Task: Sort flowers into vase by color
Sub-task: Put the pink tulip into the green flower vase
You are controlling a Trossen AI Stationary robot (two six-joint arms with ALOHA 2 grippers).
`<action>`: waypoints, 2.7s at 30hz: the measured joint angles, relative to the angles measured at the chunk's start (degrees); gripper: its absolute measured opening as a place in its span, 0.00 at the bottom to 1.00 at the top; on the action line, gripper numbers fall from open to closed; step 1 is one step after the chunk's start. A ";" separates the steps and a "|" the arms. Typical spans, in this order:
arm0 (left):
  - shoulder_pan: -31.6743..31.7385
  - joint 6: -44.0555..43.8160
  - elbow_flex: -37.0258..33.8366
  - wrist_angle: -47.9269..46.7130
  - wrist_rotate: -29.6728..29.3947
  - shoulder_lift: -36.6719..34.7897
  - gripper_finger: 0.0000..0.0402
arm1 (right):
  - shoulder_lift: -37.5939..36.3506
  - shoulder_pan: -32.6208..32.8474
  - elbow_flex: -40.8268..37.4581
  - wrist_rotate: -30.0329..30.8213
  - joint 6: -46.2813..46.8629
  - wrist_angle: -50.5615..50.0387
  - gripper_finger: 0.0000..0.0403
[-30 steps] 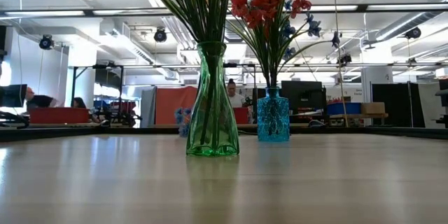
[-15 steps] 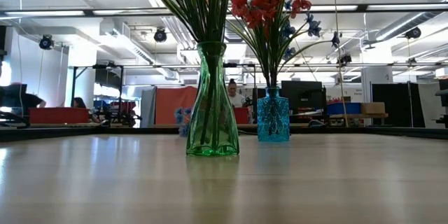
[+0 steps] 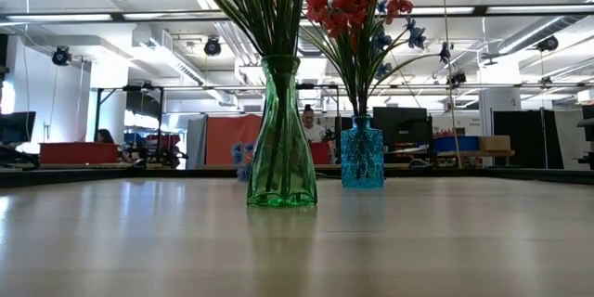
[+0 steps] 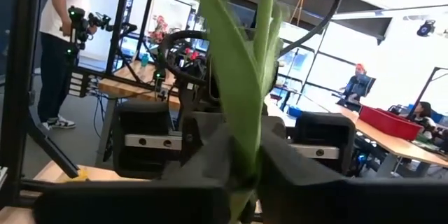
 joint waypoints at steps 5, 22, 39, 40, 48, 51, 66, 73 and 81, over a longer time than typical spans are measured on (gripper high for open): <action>-0.04 0.29 0.00 0.09 -0.52 0.02 0.04 | 0.02 0.02 0.00 0.00 0.04 0.02 0.04; -1.74 1.22 17.12 -32.14 -7.91 -2.68 0.73 | -10.69 5.16 -0.04 0.02 -1.41 -8.09 0.03; -37.54 -9.71 16.74 -50.62 -61.68 -7.69 0.59 | -20.83 23.29 -9.93 12.99 9.79 -23.14 0.03; -39.76 -9.82 14.92 -49.50 -65.21 -8.75 0.58 | -21.75 24.15 -12.05 14.32 10.26 -21.68 0.03; -52.10 -12.48 -2.83 -36.65 -76.19 -17.41 0.57 | -28.06 27.45 -28.67 15.60 14.54 -7.95 0.03; -53.91 -12.72 -9.88 -34.26 -80.58 -19.38 0.57 | -28.92 27.45 -34.45 15.84 15.46 -2.17 0.03; -67.61 -33.76 -31.67 -33.01 -105.47 -23.30 0.57 | -25.64 27.45 -47.11 15.71 18.80 14.43 0.03; -66.55 -62.65 -47.91 -31.66 -105.35 -20.17 0.57 | -19.87 27.43 -48.74 21.05 14.39 23.48 0.03; -65.70 -79.43 -57.93 -12.39 -105.53 -9.62 0.57 | -15.12 27.43 -48.74 24.61 14.10 26.34 0.03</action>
